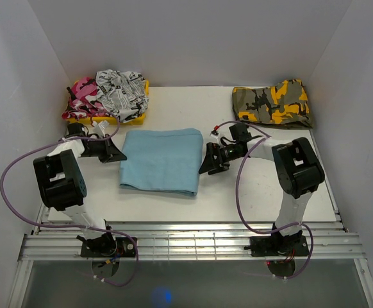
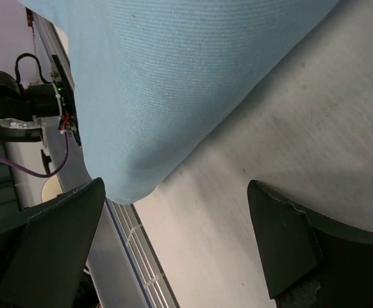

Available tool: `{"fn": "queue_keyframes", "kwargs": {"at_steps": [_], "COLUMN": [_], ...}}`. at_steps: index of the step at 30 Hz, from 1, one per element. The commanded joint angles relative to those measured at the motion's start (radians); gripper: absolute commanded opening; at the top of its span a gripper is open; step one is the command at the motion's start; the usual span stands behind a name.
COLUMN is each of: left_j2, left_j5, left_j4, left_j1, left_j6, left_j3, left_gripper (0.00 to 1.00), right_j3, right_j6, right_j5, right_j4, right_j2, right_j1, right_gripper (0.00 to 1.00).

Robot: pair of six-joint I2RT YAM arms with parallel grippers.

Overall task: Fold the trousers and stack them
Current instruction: Neatly place the folded trousers to the corner

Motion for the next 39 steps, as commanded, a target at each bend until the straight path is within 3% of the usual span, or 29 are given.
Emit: {"fn": "queue_keyframes", "kwargs": {"at_steps": [1, 2, 6, 14, 18, 23, 31, 33, 34, 35, 36, 37, 38, 39], "left_j2": [-0.020, -0.034, -0.132, -0.151, -0.067, 0.031, 0.151, 0.191, 0.200, 0.205, 0.202, 0.194, 0.179, 0.132], "left_j5": [0.077, 0.157, 0.221, 0.212, 0.163, -0.021, -0.164, -0.179, -0.173, -0.167, -0.150, -0.136, -0.126, -0.116], "left_j4": [0.041, 0.041, 0.050, 0.090, 0.113, 0.234, 0.278, 0.257, 0.249, 0.242, 0.225, 0.216, 0.209, 0.205], "left_j1": [0.001, 0.001, -0.020, -0.024, -0.025, -0.024, -0.028, -0.028, -0.028, -0.028, -0.028, -0.027, -0.027, -0.028], "left_j6": [0.018, 0.034, 0.112, 0.143, 0.143, 0.112, 0.061, 0.048, 0.045, 0.038, 0.038, 0.046, 0.063, 0.074], "left_j3": [0.045, 0.042, 0.013, 0.077, 0.082, 0.009, -0.030, -0.005, 0.001, 0.005, 0.010, 0.015, 0.012, 0.004], "left_gripper": [0.00, 0.00, 0.00, 0.00, 0.00, 0.00, 0.04, 0.13, 0.23, 0.28, 0.32, 0.44, 0.49, 0.55], "right_j3": [-0.023, -0.027, -0.046, -0.030, -0.011, -0.002, -0.019, -0.007, 0.010, 0.019, 0.029, 0.042, 0.070, 0.084], "right_j6": [0.079, 0.084, 0.124, 0.122, 0.116, 0.124, 0.246, 0.280, 0.286, 0.297, 0.300, 0.293, 0.282, 0.253], "right_j5": [-0.039, -0.040, -0.059, -0.076, -0.065, -0.036, -0.063, -0.070, -0.070, -0.073, -0.073, -0.070, -0.067, -0.053], "right_j4": [0.129, 0.141, 0.193, 0.213, 0.207, 0.212, 0.360, 0.408, 0.417, 0.431, 0.442, 0.437, 0.425, 0.382], "right_j2": [0.054, 0.061, 0.086, 0.103, 0.120, 0.143, 0.207, 0.235, 0.242, 0.253, 0.258, 0.259, 0.259, 0.253], "right_j1": [0.004, 0.004, 0.003, 0.004, 0.003, 0.004, 0.021, 0.038, 0.041, 0.043, 0.041, 0.039, 0.026, 0.017], "right_gripper": [0.98, 0.98, 0.98, 0.98, 0.98, 0.98, 0.97, 0.88, 0.81, 0.61, 0.50, 0.37, 0.11, 0.08]}}
